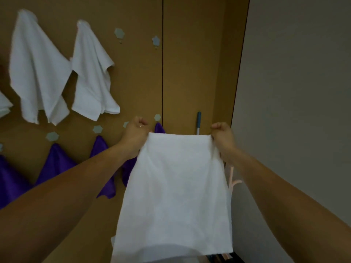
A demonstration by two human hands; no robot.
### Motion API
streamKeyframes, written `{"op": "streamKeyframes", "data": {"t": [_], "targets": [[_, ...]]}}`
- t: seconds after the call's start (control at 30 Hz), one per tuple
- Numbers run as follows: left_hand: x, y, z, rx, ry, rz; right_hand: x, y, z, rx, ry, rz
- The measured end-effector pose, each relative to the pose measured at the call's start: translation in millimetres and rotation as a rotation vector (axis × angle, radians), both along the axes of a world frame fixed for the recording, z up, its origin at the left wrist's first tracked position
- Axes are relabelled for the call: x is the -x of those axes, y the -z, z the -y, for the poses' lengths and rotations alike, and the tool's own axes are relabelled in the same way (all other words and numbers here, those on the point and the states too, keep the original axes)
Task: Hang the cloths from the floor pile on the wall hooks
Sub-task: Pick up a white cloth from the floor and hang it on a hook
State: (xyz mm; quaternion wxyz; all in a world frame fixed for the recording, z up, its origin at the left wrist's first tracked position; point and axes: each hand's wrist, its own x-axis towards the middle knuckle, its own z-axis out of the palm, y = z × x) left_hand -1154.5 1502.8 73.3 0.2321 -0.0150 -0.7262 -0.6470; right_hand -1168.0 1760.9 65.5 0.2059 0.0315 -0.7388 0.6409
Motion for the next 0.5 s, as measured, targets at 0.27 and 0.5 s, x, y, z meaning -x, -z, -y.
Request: {"op": "streamKeyframes", "data": {"t": [0.27,0.5], "targets": [[45,-48,47,0.510,0.294,0.040,63,-41,58,-0.506,-0.507,0.011],[106,-83,93,0.847,0.286,-0.003,125,-71,113,-0.383,-0.372,-0.130]]}}
